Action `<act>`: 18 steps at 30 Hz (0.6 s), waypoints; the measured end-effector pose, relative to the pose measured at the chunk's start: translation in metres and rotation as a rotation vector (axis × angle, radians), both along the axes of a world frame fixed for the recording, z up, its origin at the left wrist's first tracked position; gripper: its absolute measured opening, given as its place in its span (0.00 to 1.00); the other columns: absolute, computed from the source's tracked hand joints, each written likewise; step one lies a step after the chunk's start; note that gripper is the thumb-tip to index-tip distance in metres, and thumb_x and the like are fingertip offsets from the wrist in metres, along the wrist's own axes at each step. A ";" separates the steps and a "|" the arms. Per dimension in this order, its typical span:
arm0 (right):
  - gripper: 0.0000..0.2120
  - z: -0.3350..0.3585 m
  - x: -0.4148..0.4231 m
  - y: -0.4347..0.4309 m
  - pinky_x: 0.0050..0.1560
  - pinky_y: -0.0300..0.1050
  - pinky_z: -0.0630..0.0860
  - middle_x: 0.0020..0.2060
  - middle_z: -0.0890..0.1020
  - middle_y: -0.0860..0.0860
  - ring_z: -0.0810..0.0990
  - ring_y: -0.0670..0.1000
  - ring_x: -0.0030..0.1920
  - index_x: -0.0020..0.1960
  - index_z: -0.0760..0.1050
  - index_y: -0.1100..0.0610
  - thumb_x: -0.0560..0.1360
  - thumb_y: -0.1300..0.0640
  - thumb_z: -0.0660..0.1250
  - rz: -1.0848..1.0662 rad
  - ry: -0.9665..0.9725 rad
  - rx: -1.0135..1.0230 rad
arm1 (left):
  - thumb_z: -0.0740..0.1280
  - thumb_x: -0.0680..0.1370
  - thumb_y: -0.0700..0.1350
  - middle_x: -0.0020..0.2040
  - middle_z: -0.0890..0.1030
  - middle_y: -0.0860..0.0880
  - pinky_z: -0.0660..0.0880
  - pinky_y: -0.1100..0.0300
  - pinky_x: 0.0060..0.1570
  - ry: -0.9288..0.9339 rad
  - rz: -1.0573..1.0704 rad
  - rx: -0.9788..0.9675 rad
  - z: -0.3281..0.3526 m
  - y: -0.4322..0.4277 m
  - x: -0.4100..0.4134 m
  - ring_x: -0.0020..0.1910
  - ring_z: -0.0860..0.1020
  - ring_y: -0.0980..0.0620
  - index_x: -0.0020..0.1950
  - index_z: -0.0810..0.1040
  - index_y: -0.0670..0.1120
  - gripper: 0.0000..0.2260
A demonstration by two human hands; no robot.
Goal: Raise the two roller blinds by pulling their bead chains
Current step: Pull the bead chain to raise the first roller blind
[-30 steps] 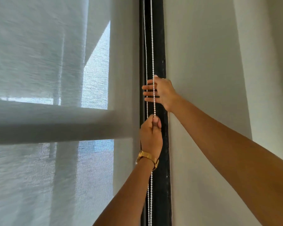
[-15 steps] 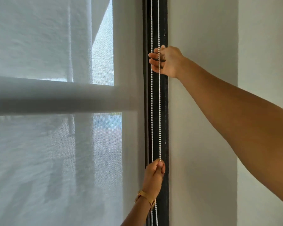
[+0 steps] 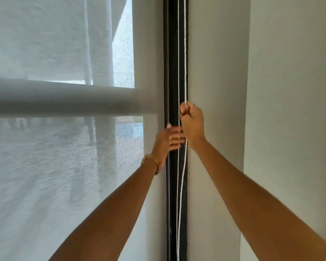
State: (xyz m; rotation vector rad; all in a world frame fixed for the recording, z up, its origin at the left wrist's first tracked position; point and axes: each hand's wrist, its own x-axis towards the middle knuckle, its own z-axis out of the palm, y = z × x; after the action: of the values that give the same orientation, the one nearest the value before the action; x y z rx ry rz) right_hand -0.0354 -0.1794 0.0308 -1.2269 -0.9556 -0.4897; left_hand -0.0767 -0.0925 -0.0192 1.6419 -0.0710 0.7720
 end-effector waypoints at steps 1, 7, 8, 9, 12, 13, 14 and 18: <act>0.16 -0.019 0.002 0.000 0.34 0.41 0.70 0.31 0.73 0.52 0.71 0.48 0.33 0.34 0.68 0.56 0.70 0.74 0.52 0.003 0.009 -0.011 | 0.50 0.81 0.56 0.51 0.82 0.44 0.78 0.59 0.46 -0.066 0.017 0.005 0.023 -0.004 0.000 0.45 0.82 0.53 0.55 0.78 0.47 0.21; 0.17 -0.150 0.013 0.006 0.38 0.41 0.70 0.30 0.72 0.50 0.70 0.46 0.33 0.33 0.68 0.55 0.76 0.71 0.57 -0.016 0.229 -0.140 | 0.49 0.81 0.57 0.46 0.81 0.44 0.78 0.56 0.38 -0.156 -0.065 0.056 0.147 -0.039 0.010 0.37 0.80 0.49 0.64 0.71 0.41 0.24; 0.16 -0.167 0.013 0.008 0.39 0.40 0.72 0.30 0.73 0.50 0.71 0.46 0.33 0.33 0.69 0.57 0.77 0.70 0.58 -0.009 0.256 -0.154 | 0.52 0.82 0.54 0.40 0.79 0.46 0.76 0.60 0.30 -0.213 -0.044 0.005 0.155 -0.043 0.011 0.31 0.76 0.52 0.61 0.73 0.42 0.19; 0.15 -0.180 0.012 0.009 0.40 0.39 0.75 0.30 0.74 0.49 0.73 0.47 0.34 0.34 0.71 0.57 0.78 0.68 0.58 0.016 0.284 -0.152 | 0.53 0.82 0.50 0.35 0.76 0.48 0.71 0.65 0.23 -0.263 0.000 -0.044 0.158 -0.043 0.013 0.27 0.71 0.55 0.56 0.76 0.43 0.15; 0.14 -0.193 0.011 0.004 0.32 0.33 0.74 0.29 0.77 0.48 0.74 0.47 0.32 0.39 0.75 0.58 0.80 0.61 0.56 0.185 0.375 -0.155 | 0.54 0.81 0.41 0.29 0.69 0.51 0.62 0.69 0.21 -0.354 0.068 -0.066 0.140 -0.033 0.018 0.26 0.63 0.57 0.43 0.79 0.44 0.16; 0.15 -0.188 0.011 0.001 0.30 0.33 0.73 0.30 0.79 0.50 0.75 0.48 0.31 0.42 0.76 0.59 0.81 0.58 0.54 0.255 0.392 -0.189 | 0.53 0.81 0.39 0.29 0.69 0.51 0.62 0.68 0.23 -0.378 0.083 -0.041 0.135 -0.028 0.017 0.27 0.64 0.56 0.38 0.76 0.45 0.16; 0.16 -0.180 0.012 -0.002 0.31 0.35 0.75 0.33 0.81 0.52 0.77 0.50 0.32 0.46 0.77 0.59 0.81 0.56 0.52 0.306 0.413 -0.220 | 0.53 0.80 0.38 0.29 0.69 0.50 0.62 0.66 0.26 -0.397 0.111 -0.017 0.133 -0.021 0.016 0.28 0.65 0.56 0.34 0.74 0.46 0.17; 0.20 -0.124 0.025 -0.009 0.54 0.50 0.78 0.54 0.81 0.57 0.81 0.58 0.53 0.62 0.73 0.59 0.82 0.51 0.48 0.429 0.508 -0.176 | 0.54 0.79 0.37 0.30 0.72 0.50 0.66 0.66 0.31 -0.437 0.242 0.055 0.126 0.006 0.003 0.32 0.70 0.55 0.31 0.72 0.48 0.18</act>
State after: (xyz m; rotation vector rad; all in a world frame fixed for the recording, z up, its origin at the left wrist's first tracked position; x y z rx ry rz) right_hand -0.0104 -0.1889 -0.0931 -1.1791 -0.7974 0.2440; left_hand -0.0737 -0.0867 0.1068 1.5241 -0.2065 1.3167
